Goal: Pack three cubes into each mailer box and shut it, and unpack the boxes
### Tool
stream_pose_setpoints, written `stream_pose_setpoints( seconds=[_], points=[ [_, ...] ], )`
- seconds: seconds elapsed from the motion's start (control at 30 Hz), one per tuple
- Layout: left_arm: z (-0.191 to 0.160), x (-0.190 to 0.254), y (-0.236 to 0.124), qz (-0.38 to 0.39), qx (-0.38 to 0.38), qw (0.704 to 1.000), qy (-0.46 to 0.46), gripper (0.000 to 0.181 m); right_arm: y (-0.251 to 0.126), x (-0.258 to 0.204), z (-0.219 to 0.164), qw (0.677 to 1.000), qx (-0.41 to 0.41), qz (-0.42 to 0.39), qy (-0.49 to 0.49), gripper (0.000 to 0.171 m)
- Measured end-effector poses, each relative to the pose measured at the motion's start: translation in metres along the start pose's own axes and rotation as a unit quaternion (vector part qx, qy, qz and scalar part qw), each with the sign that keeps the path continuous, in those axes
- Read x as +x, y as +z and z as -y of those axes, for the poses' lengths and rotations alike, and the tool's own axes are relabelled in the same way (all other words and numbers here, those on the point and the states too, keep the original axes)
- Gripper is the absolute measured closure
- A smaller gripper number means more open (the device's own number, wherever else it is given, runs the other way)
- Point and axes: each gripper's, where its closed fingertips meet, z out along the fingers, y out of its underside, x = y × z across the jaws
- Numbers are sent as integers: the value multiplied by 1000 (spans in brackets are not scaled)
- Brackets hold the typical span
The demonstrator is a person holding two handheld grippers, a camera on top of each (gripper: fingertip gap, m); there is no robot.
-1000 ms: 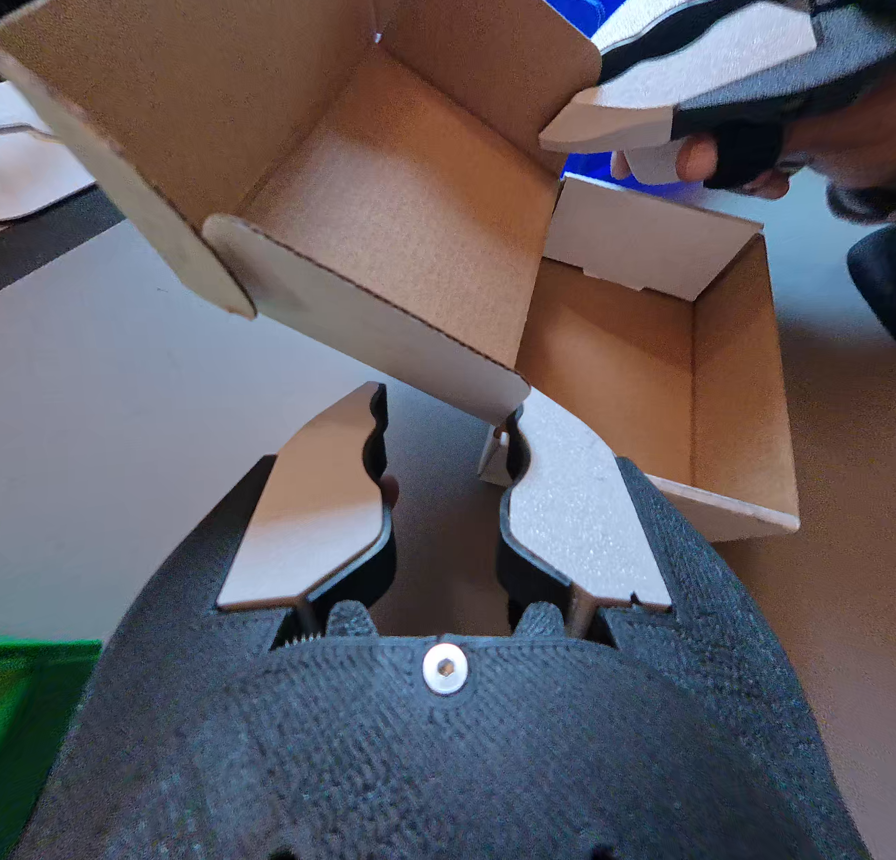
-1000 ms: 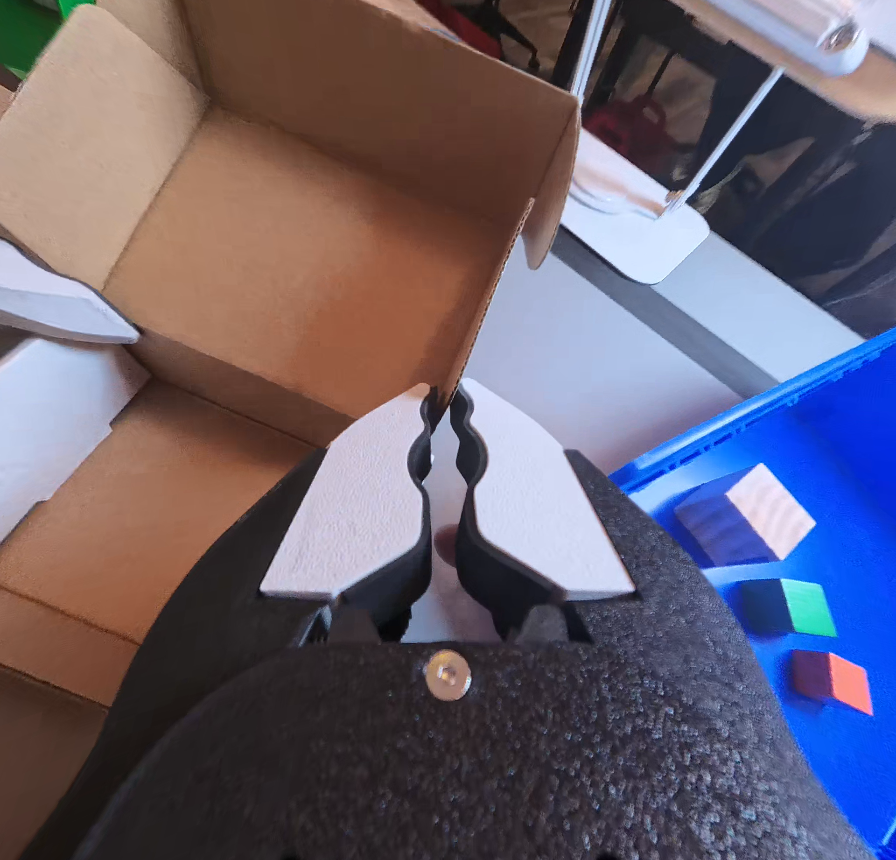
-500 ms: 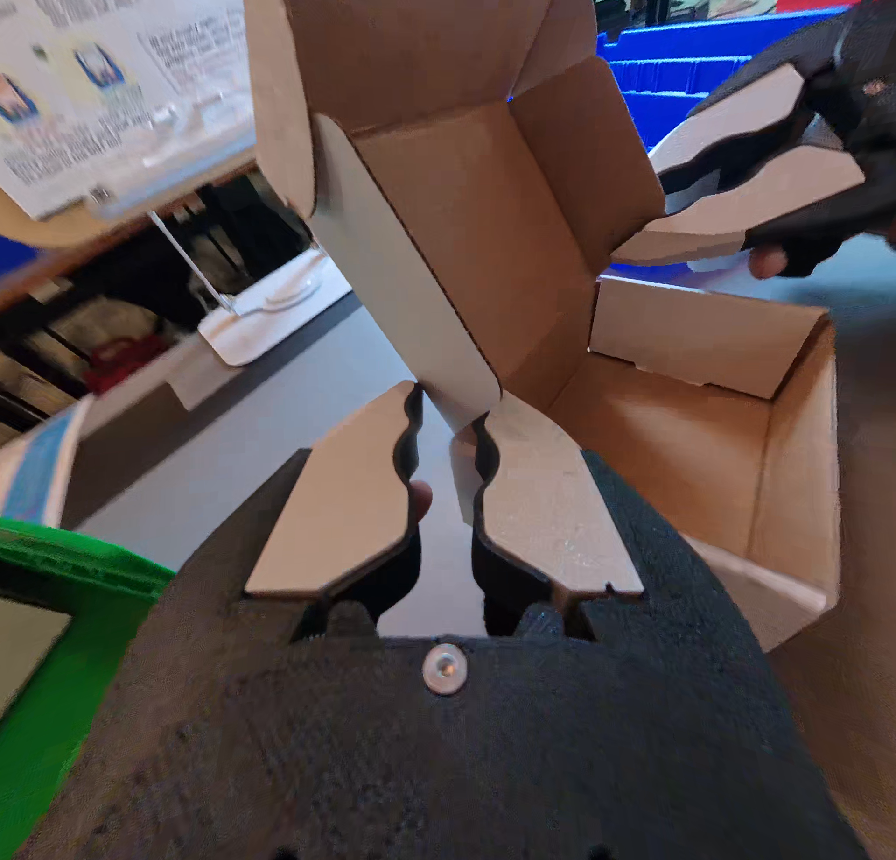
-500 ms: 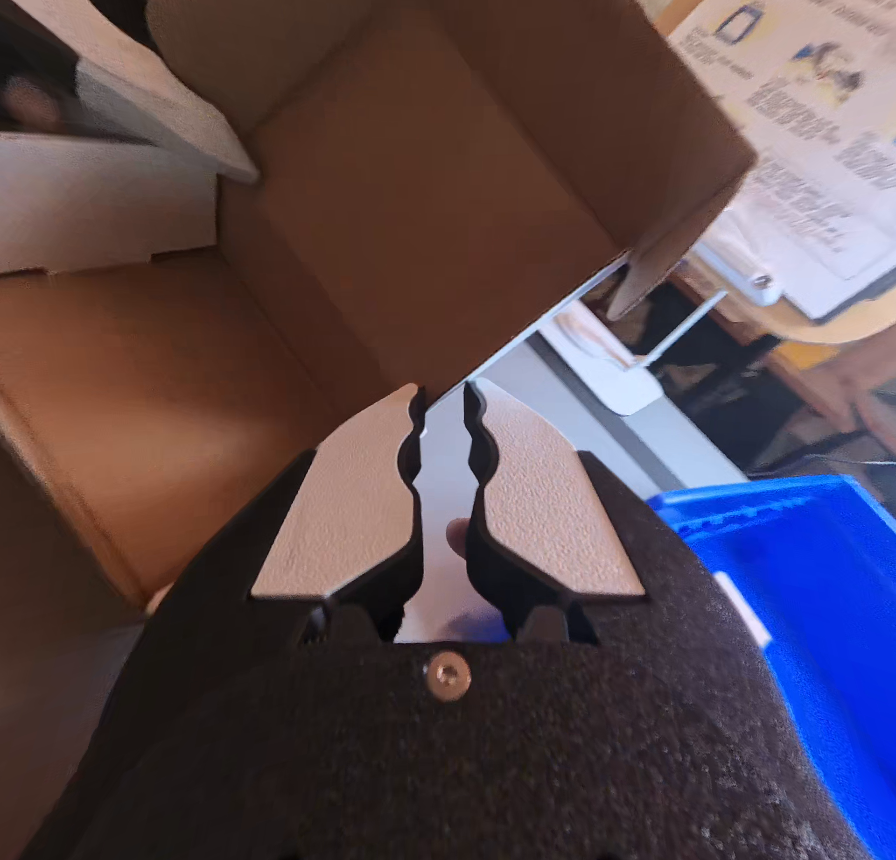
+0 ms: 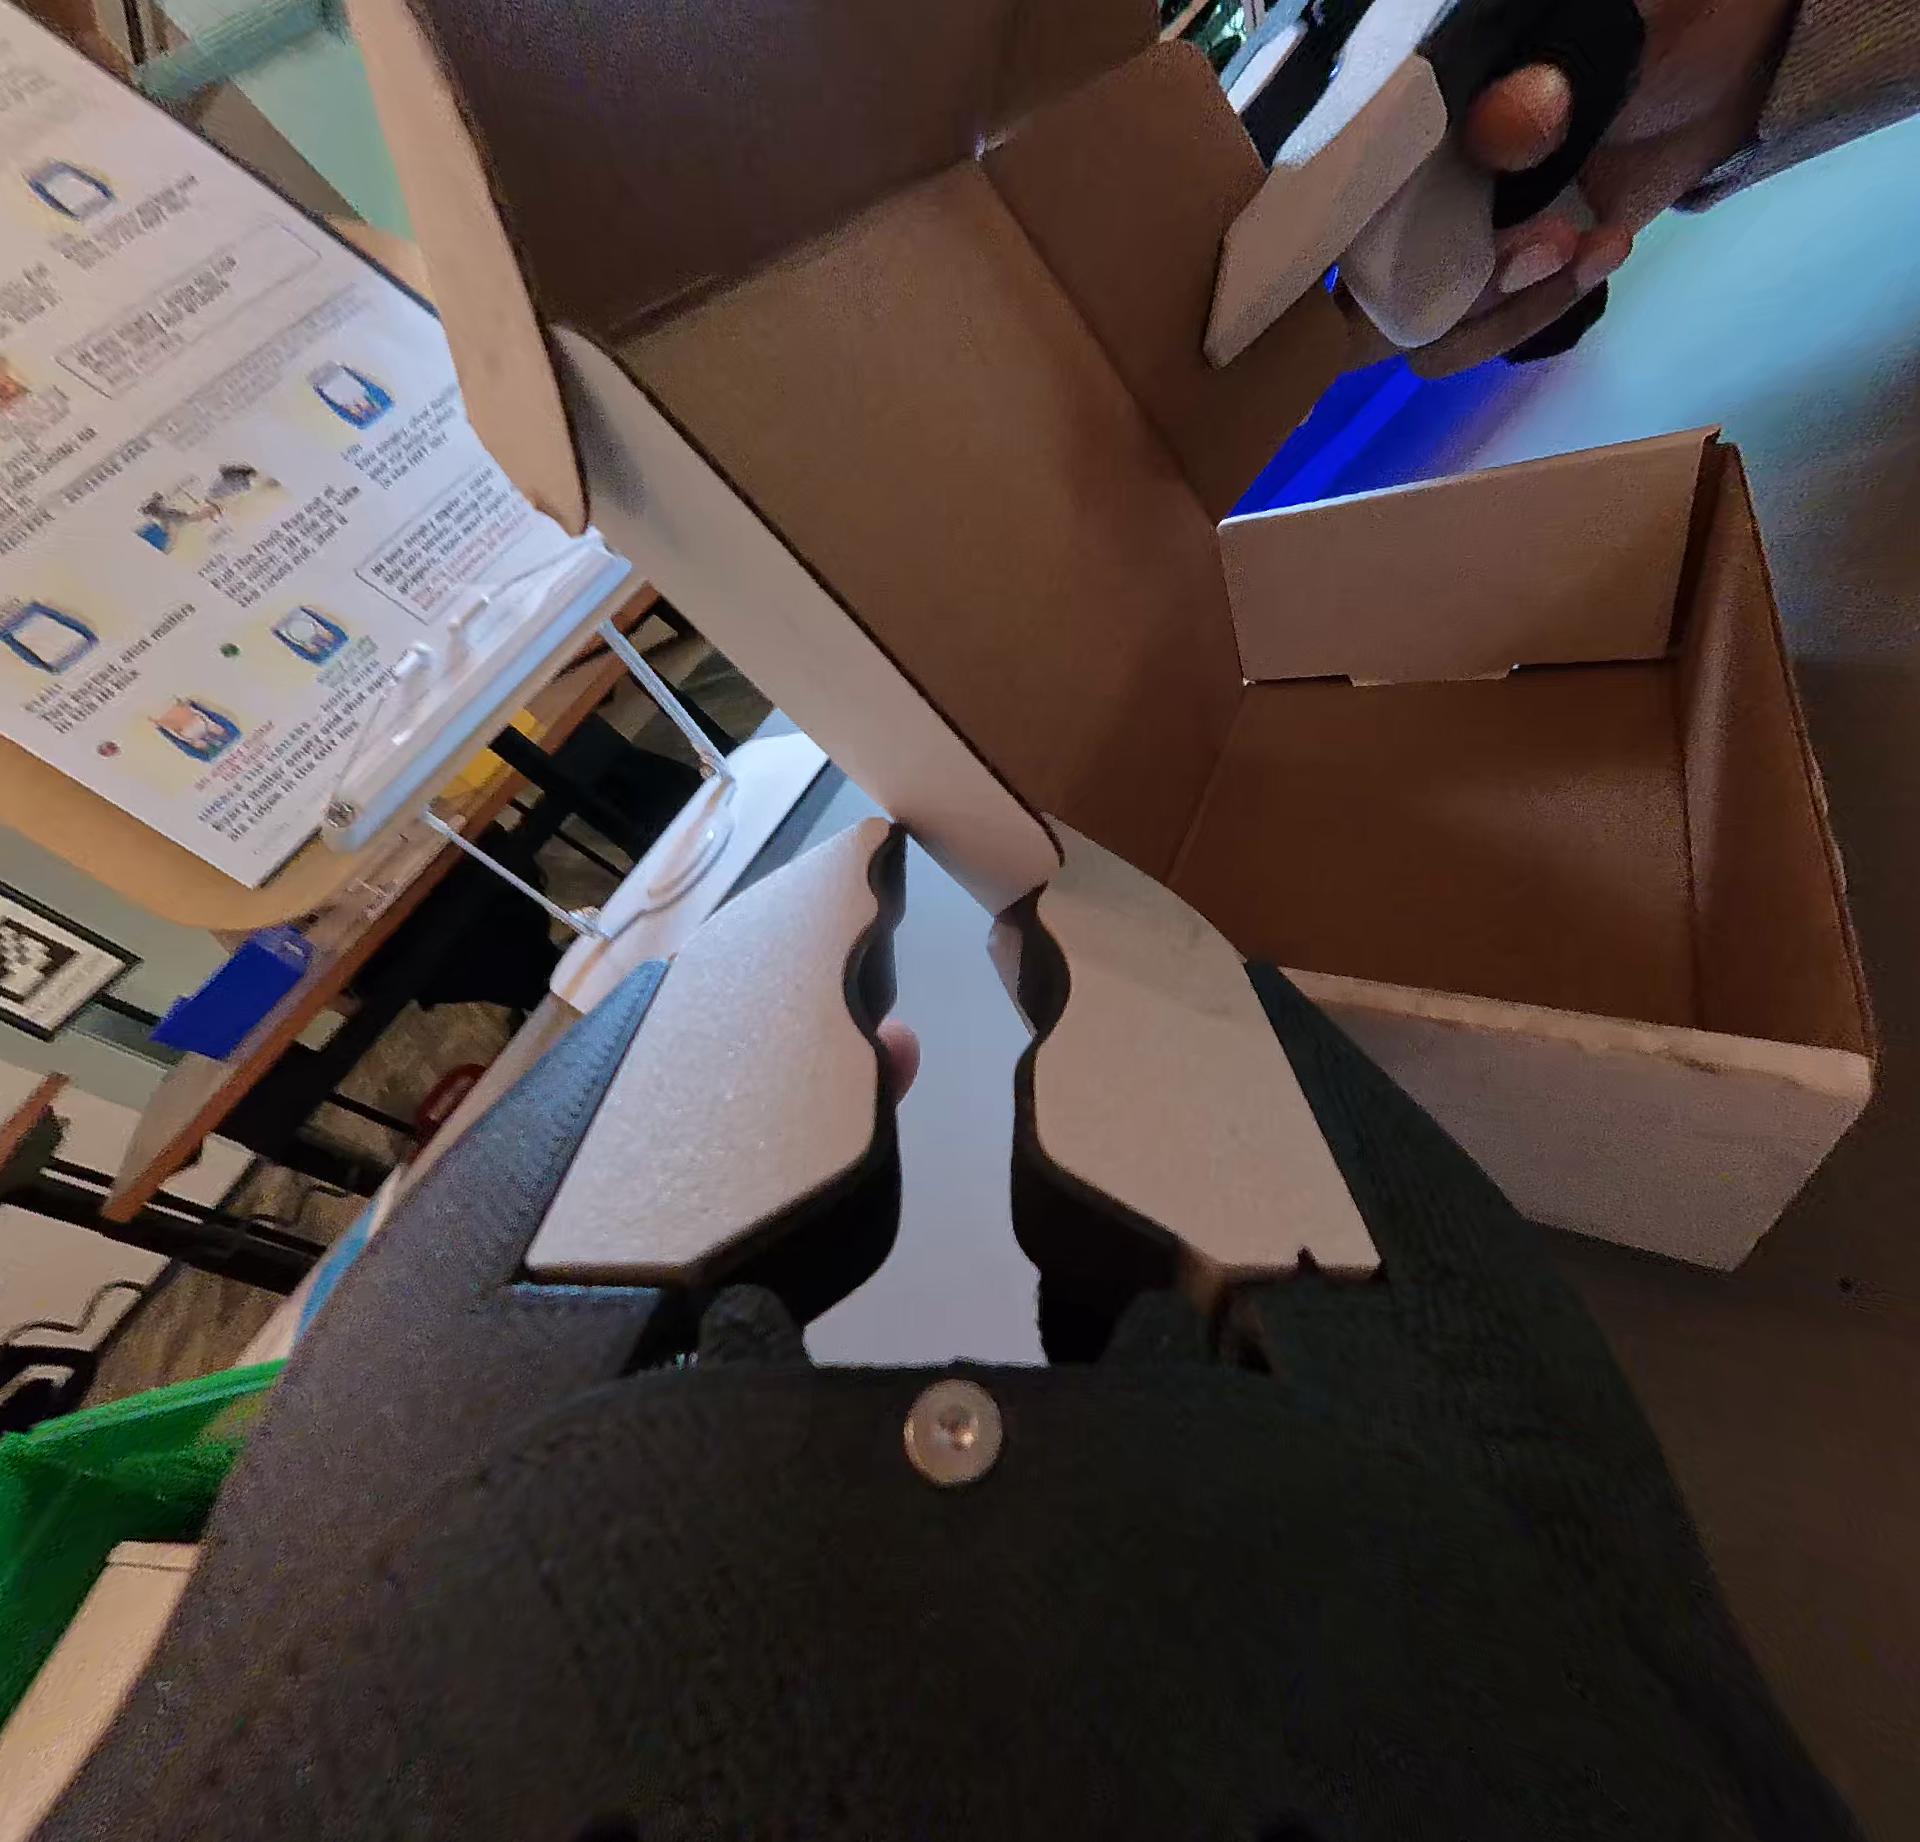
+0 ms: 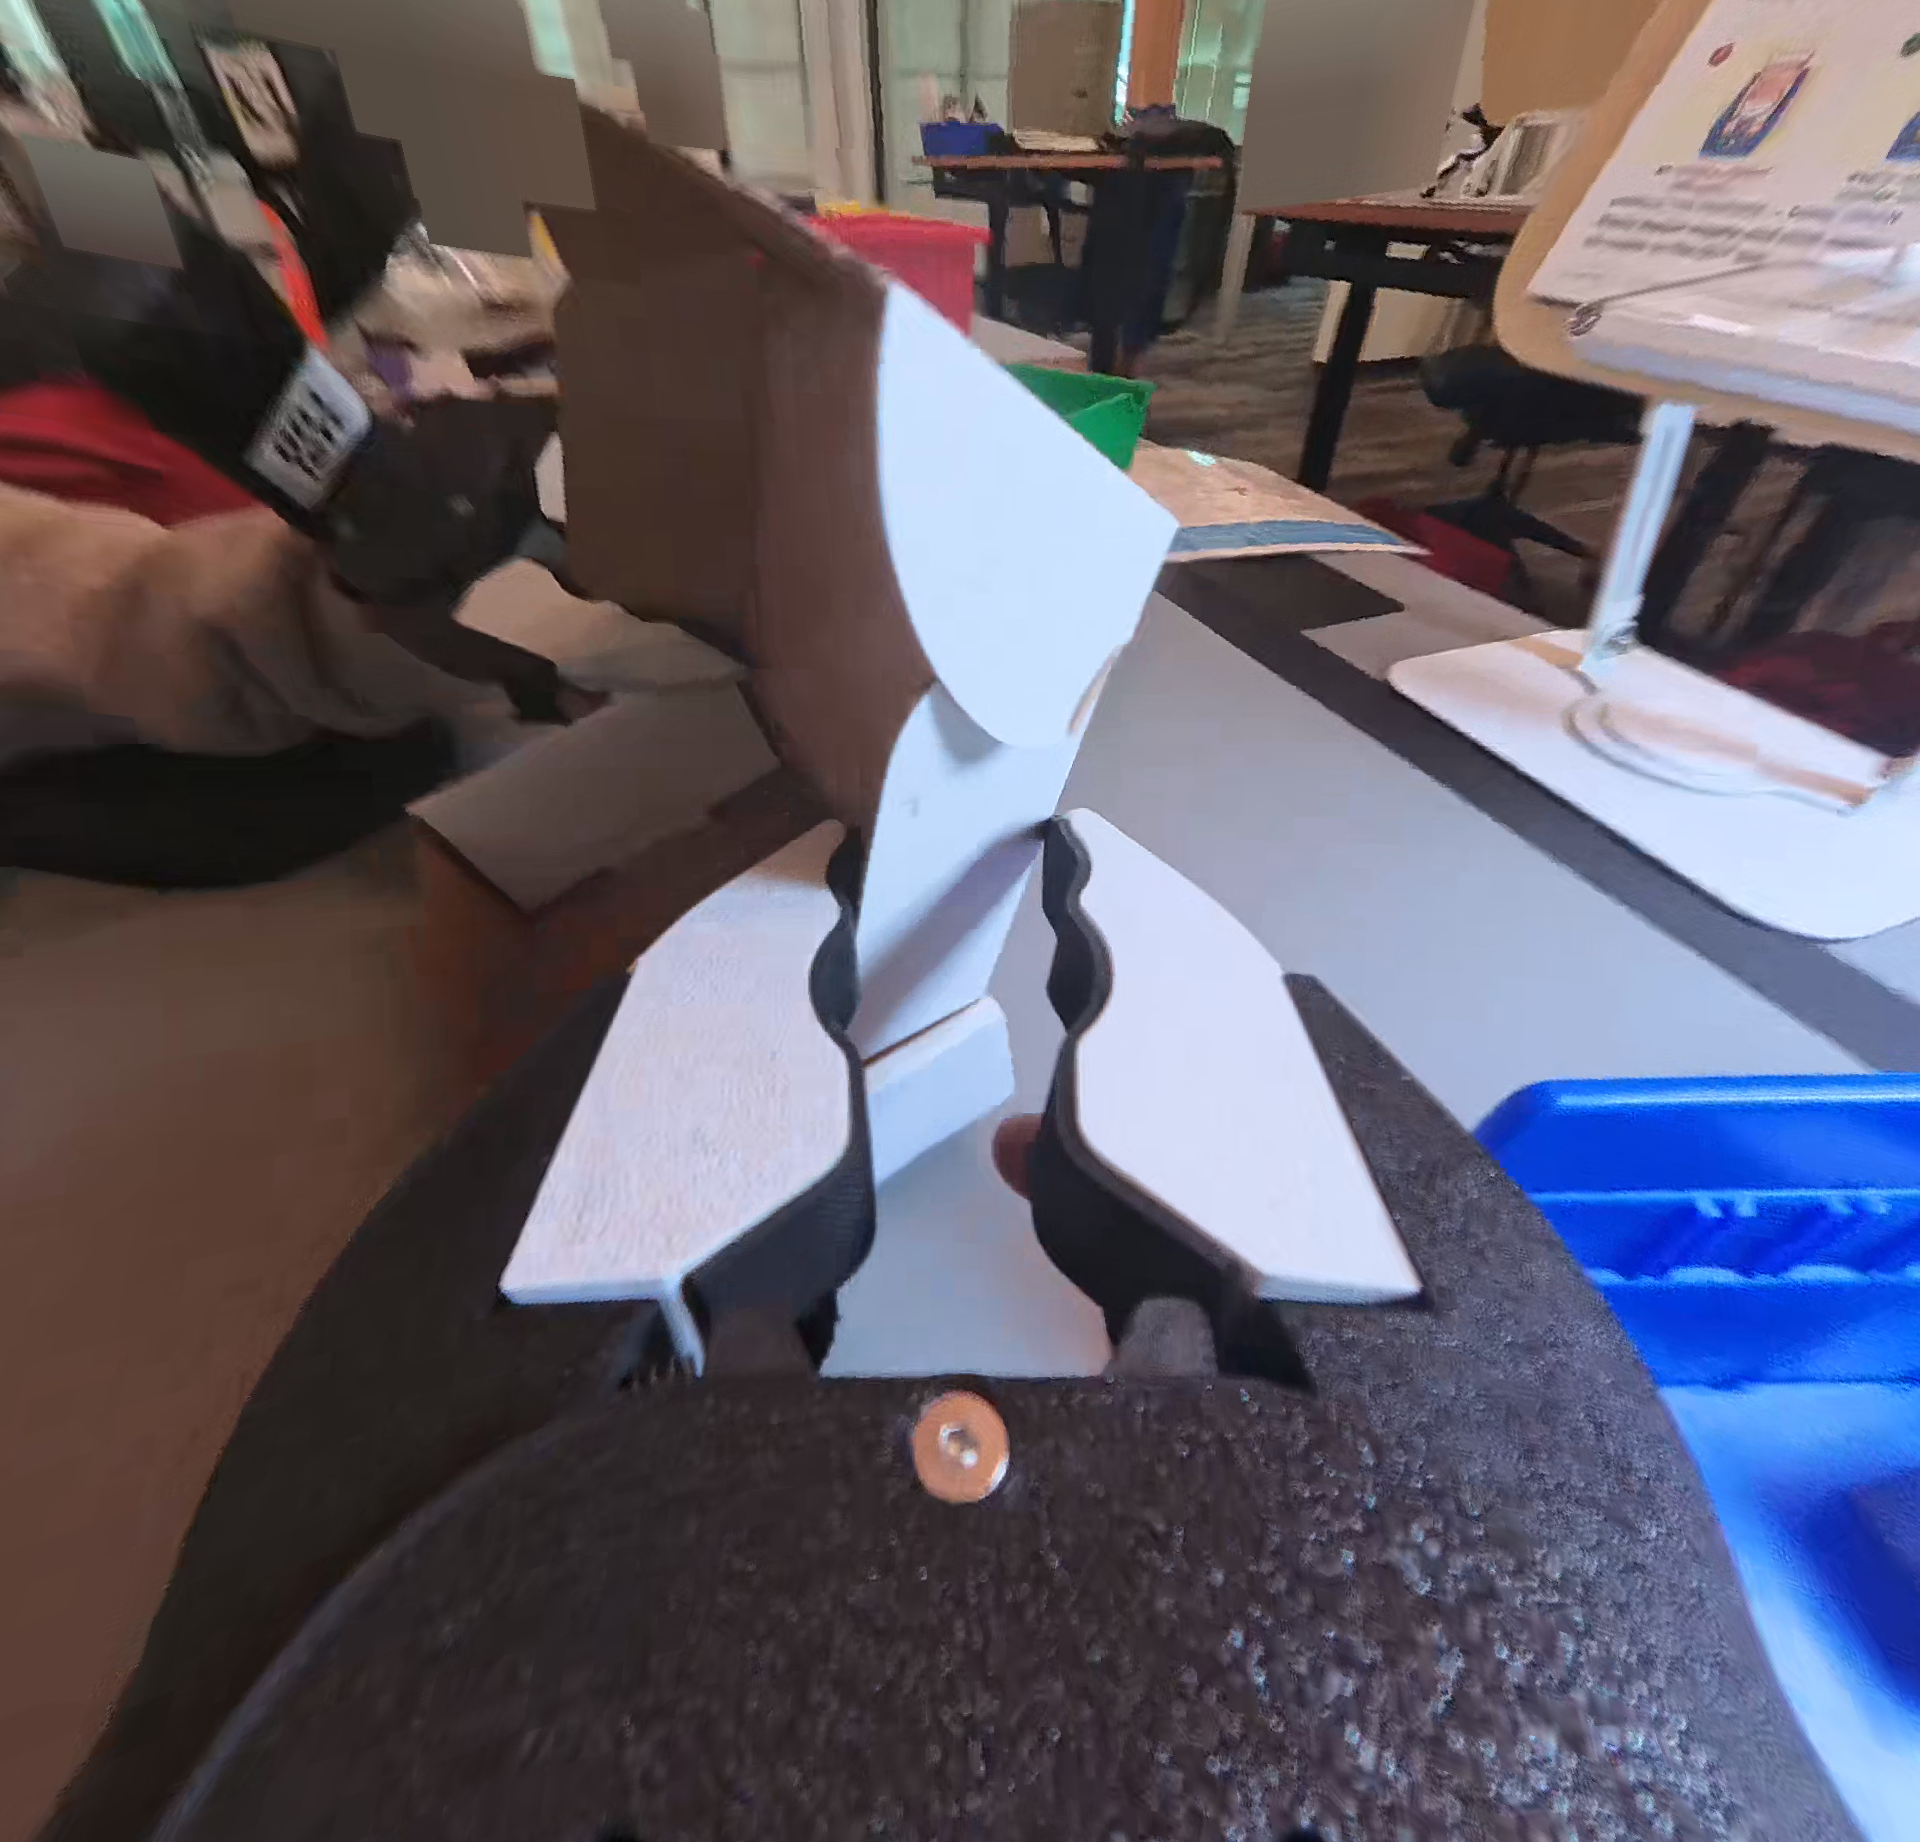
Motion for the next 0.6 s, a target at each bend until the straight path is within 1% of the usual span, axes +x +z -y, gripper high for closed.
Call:
stream_pose_setpoints(
  seconds=[0.03, 0.1, 0.2, 0.27, 0.33, 0.4, 0.47, 0.53, 0.6],
  points=[
    [-5, 0, 1, -9, -11, 1000, -17, 161, 0, 4, -3, 999, -11, -29, -35, 146],
    [-15, 5, -1, -54, -32, 996, -62, 157, -1, 10, -4, 993, -21, -72, -90, 160],
    [-21, 9, -9, -113, -50, 984, -132, 148, 3, 8, -13, 987, -47, -88, -125, 159],
    [-19, 15, -19, -153, -60, 973, -161, 144, 7, 8, -16, 981, -64, -103, -148, 159],
    [-17, 20, -31, -187, -74, 965, -171, 139, 9, 8, -16, 978, -74, -121, -156, 159],
    [-13, 18, -42, -191, -68, 963, -178, 141, 8, 12, -15, 973, -83, -139, -163, 159],
    [-4, 8, -46, -164, -47, 965, -200, 147, 6, 18, -16, 968, -94, -163, -166, 161],
    [7, 4, -49, -158, -32, 960, -228, 151, 6, 24, -18, 961, -109, -191, -169, 162],
    [5, -2, -45, -126, -49, 961, -240, 156, 7, 23, -18, 959, -114, -200, -162, 162]
  ],
)
